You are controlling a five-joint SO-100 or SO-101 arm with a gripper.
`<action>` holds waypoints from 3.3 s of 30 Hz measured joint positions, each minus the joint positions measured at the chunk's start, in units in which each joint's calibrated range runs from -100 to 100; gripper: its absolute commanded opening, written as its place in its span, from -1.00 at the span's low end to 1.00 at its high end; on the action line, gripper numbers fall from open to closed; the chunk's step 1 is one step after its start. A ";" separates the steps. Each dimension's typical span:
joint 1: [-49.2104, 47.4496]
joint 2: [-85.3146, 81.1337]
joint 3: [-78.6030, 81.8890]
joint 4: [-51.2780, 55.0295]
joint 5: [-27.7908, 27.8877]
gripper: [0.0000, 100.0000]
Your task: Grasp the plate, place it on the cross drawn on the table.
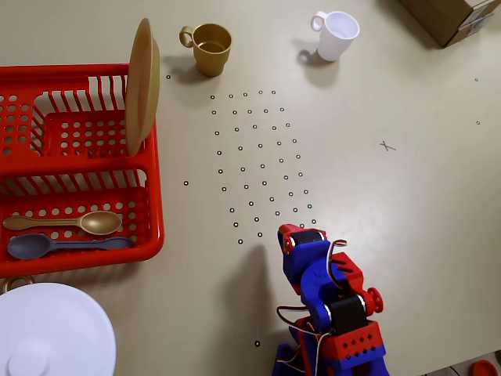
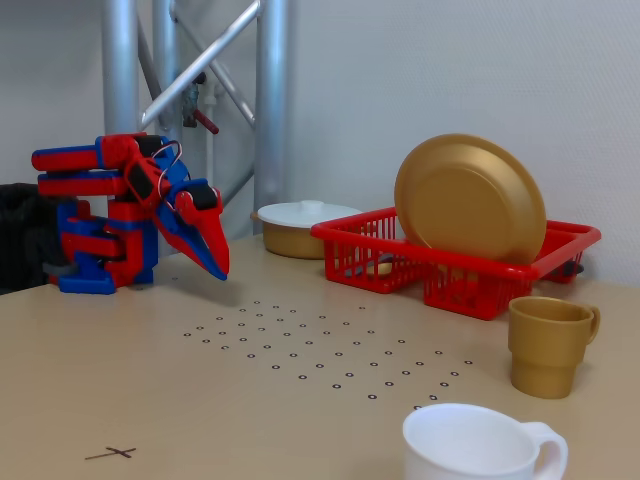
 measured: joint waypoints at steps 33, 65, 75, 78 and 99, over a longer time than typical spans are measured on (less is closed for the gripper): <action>0.00 0.00 0.00 0.00 0.44 -1.00; -11.47 43.46 -40.33 -6.73 35.21 -0.75; -15.93 66.01 -78.21 6.01 42.39 -0.44; -18.57 68.30 -79.29 4.73 44.20 -0.39; -25.22 93.30 -107.87 3.13 41.95 -0.39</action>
